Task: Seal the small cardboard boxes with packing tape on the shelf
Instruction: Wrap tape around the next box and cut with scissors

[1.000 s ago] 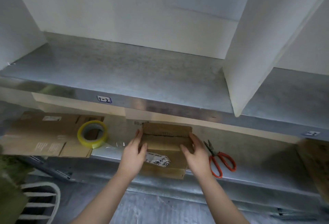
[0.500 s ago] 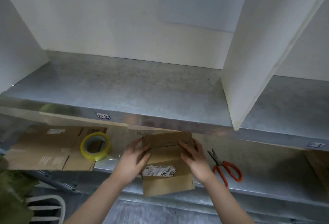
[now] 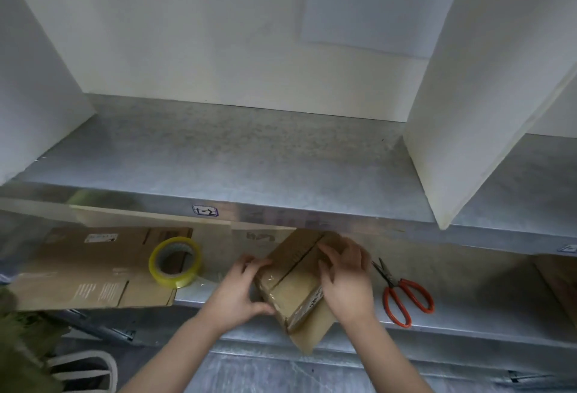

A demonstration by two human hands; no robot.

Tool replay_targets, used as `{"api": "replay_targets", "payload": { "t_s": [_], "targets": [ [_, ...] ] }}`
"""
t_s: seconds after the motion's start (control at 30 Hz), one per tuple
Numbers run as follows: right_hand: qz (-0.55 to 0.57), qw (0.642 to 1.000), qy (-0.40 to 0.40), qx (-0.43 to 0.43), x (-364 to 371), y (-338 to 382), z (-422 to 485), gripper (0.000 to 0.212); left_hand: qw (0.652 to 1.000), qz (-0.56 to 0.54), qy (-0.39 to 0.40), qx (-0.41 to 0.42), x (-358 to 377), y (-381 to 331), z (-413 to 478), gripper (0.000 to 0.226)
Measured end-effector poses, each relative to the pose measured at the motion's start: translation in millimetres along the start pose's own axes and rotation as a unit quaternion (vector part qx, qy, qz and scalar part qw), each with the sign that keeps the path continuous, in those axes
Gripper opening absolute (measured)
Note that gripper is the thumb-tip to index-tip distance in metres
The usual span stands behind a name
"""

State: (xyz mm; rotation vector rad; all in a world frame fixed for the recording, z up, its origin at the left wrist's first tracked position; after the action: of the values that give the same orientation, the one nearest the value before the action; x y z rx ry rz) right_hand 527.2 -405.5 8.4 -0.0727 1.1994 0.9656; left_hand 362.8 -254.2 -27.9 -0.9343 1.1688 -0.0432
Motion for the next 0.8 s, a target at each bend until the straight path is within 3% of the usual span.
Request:
{"api": "replay_targets", "payload": {
  "t_s": [0.1, 0.17, 0.23, 0.33, 0.43, 0.53, 0.8],
  "targets": [
    [0.085, 0.993, 0.047, 0.069, 5.8, 0.4, -27.3, 0.049, 0.998, 0.003, -0.064, -0.020, 9.8, -14.4, -7.6, 0.093],
    [0.181, 0.974, 0.078, 0.114, 7.4, -3.8, -36.4, 0.052, 0.998, 0.006, -0.055, -0.013, 18.8, -22.5, -10.5, 0.092],
    [0.245, 0.951, 0.132, 0.133, 7.1, -10.6, -40.0, 0.069, 1.000, -0.006, -0.012, -0.010, 20.9, -25.9, -8.0, 0.092],
    [0.234, 0.941, 0.223, 0.103, 10.9, -18.1, -43.0, 0.111, 0.998, -0.006, 0.056, 0.034, 16.3, -27.4, 5.7, 0.103],
    [0.203, 0.938, 0.271, 0.071, 15.6, -16.7, -43.4, 0.135, 0.991, 0.028, 0.094, 0.093, 12.4, -33.4, 21.4, 0.115],
    [0.197, 0.948, 0.244, 0.056, 14.1, -18.6, -38.4, 0.130, 0.987, 0.015, 0.117, 0.110, 21.5, -41.9, 23.9, 0.110],
    [0.245, 0.946, 0.213, 0.015, 14.0, -28.6, -28.4, 0.099, 0.996, 0.040, -0.036, 0.073, 31.3, -42.1, -7.1, 0.091]
  ]
}}
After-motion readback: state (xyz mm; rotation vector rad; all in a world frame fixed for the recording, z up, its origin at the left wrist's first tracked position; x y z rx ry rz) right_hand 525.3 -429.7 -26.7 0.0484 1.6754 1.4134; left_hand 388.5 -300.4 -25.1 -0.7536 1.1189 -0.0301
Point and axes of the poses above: each hand's wrist, its own z-axis towards the middle knuckle, its own x-axis out of the palm, y = z × x, the point moved 6 cm from there along z, towards the middle knuckle, and after that the axes turned 15 degrees about -y, right-handed, at the moved point
